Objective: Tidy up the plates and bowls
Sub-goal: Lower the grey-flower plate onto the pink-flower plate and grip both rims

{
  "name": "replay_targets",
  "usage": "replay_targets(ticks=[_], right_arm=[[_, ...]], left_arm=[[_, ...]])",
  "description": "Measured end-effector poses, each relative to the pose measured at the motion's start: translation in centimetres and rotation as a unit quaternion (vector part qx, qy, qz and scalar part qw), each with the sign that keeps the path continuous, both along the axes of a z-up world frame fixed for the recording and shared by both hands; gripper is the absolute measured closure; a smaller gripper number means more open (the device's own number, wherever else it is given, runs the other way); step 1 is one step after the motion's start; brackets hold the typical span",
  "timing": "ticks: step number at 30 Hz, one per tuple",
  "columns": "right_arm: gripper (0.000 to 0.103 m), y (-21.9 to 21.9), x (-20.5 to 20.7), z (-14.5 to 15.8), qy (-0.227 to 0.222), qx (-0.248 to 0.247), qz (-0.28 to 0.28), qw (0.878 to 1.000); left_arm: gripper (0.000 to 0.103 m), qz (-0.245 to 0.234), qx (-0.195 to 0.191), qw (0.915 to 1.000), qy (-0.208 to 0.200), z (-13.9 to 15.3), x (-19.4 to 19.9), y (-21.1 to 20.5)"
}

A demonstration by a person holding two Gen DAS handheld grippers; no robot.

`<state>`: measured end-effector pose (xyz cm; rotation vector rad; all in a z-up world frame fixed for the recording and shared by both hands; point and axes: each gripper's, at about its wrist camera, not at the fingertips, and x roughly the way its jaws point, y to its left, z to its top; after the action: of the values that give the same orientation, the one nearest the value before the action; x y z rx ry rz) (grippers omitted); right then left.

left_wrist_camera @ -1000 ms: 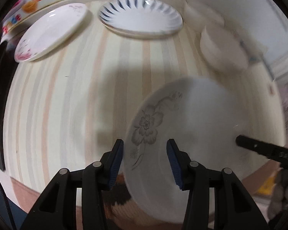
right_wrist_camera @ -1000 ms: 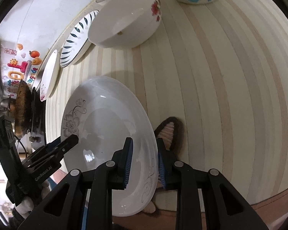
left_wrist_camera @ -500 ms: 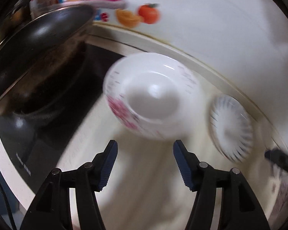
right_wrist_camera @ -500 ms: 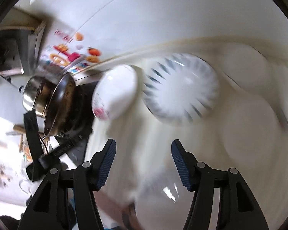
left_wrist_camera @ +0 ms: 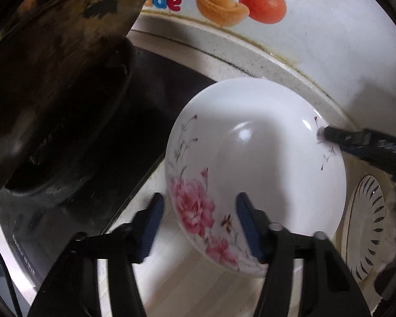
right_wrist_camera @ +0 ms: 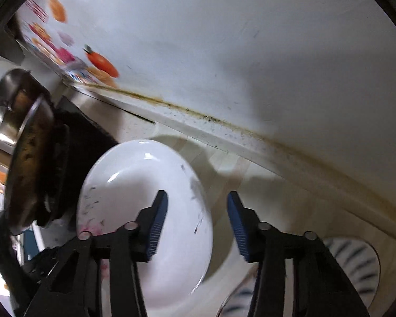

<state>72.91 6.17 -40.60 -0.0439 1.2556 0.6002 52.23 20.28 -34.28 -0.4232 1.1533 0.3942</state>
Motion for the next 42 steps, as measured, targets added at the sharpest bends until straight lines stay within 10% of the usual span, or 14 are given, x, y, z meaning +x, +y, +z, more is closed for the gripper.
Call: replay_targets(ticks=[4, 22, 42], right_arm=[[0.083, 0.7, 0.3, -1.9, 0.002, 0.003, 0.007, 1.0], [0.083, -5.1, -4.2, 3.0, -0.018, 0.031, -0.027, 0.999], [0.083, -27.2, -28.7, 12.0, -0.034, 0.046, -0.172, 0.983]], left_arm=[[0.066, 0.01, 0.01, 0.9999, -0.003, -0.2, 0.3, 0.5], [0.071, -0.006, -0.02, 0.9985, -0.05, 4.2, -3.1, -3.1], [0.071, -0.203, -0.054, 0.9762, -0.053, 10.7, -15.0, -17.7]])
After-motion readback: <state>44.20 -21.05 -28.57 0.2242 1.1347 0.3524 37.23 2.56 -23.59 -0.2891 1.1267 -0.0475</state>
